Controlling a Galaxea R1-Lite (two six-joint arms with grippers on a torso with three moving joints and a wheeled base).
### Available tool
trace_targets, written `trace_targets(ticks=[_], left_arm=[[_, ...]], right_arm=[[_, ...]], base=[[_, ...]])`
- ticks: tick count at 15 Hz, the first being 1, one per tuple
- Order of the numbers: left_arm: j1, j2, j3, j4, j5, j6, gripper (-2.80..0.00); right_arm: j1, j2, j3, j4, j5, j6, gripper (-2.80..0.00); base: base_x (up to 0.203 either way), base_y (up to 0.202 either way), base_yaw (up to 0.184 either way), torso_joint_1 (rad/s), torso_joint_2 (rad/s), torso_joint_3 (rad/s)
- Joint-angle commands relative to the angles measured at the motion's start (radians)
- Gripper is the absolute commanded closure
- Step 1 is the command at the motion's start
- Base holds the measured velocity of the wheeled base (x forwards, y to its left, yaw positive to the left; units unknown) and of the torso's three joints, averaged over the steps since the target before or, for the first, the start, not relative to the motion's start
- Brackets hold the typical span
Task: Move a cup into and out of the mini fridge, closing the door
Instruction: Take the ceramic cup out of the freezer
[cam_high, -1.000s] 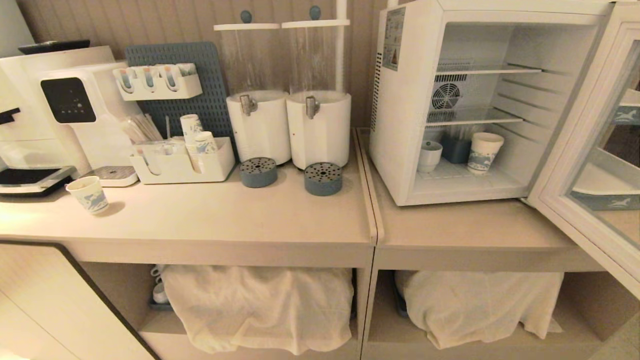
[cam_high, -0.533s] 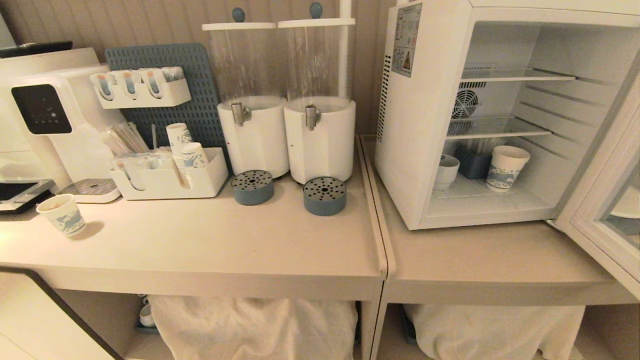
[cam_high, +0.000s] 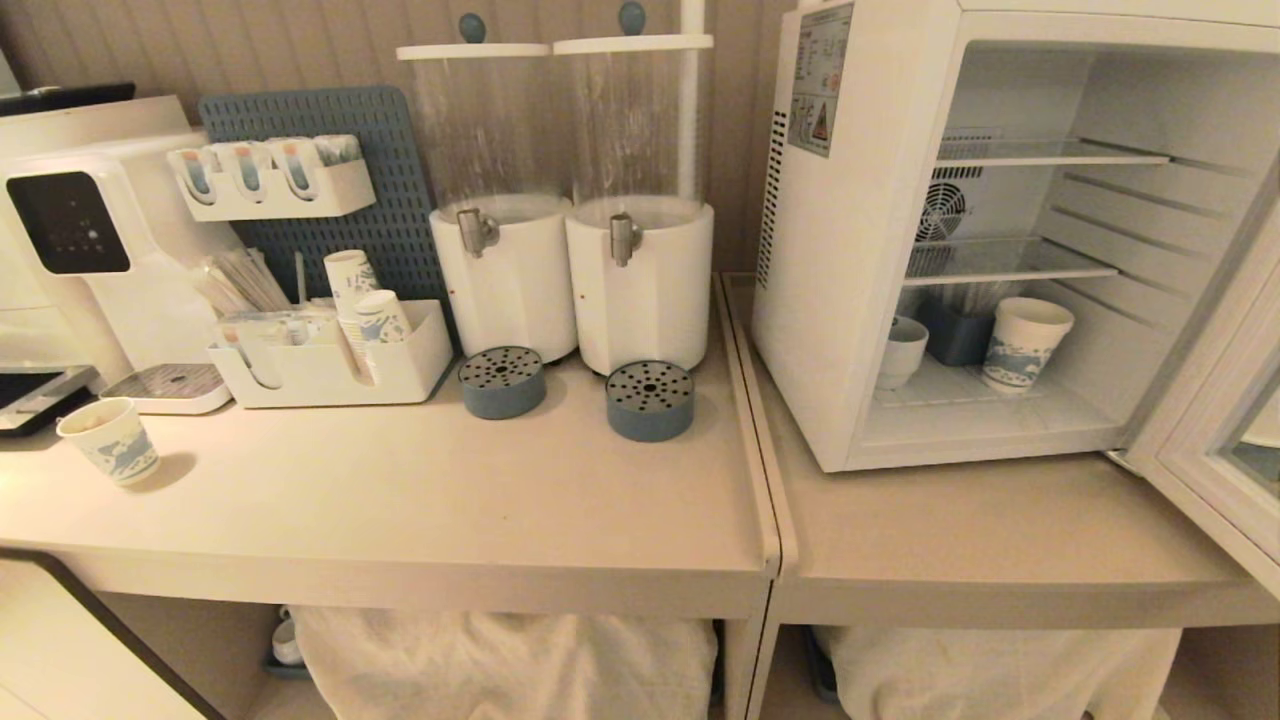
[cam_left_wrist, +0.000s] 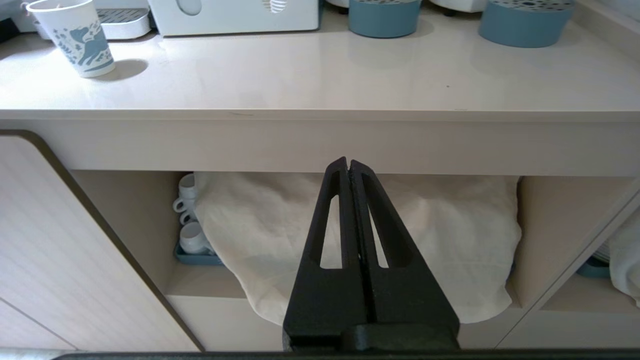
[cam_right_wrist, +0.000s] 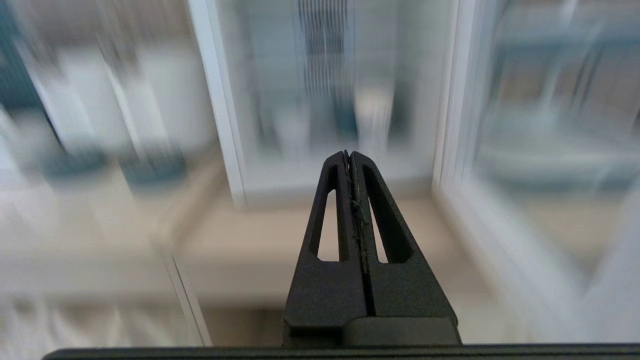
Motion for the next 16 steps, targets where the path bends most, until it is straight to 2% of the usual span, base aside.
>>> trace_targets(ticks=[1,3,7,9,12,14,16], left_arm=[[0.000,0.001,0.000,0.000,0.001,0.000,0.00],[0.000,0.001,0.000,0.000,0.001,0.000,0.00],[0.000,0.001,0.000,0.000,0.001,0.000,0.00],[0.000,0.001,0.000,0.000,0.001,0.000,0.00],[0.000,0.001,0.000,0.000,0.001,0.000,0.00],[0.000,0.001,0.000,-0.001,0.001,-0.001,0.00],[0.000,0.001,0.000,-0.001,0.001,-0.001,0.00]], right_arm=[[-0.002,0.088,-0.232,0.069,0.001,0.001,0.00],[-0.009,0.283,-0.426,0.122,0.001,0.005,0.00],[-0.010,0.684,-0.686,0.173,0.024,0.008,0.00],[-0.006,0.854,-0.775,0.204,0.132,0.010,0.00],[-0.008,1.051,-0.822,0.234,0.352,-0.007,0.00],[-0.019,1.160,-0.818,0.242,0.457,-0.058,0.00],[-0.038,1.272,-0.792,0.238,0.520,-0.122,0.00]], base=[[0.000,0.000,0.000,0.000,0.00,0.000],[0.000,0.000,0.000,0.000,0.00,0.000],[0.000,0.000,0.000,0.000,0.00,0.000],[0.000,0.000,0.000,0.000,0.00,0.000],[0.000,0.000,0.000,0.000,0.00,0.000],[0.000,0.000,0.000,0.000,0.00,0.000],[0.000,0.000,0.000,0.000,0.00,0.000]])
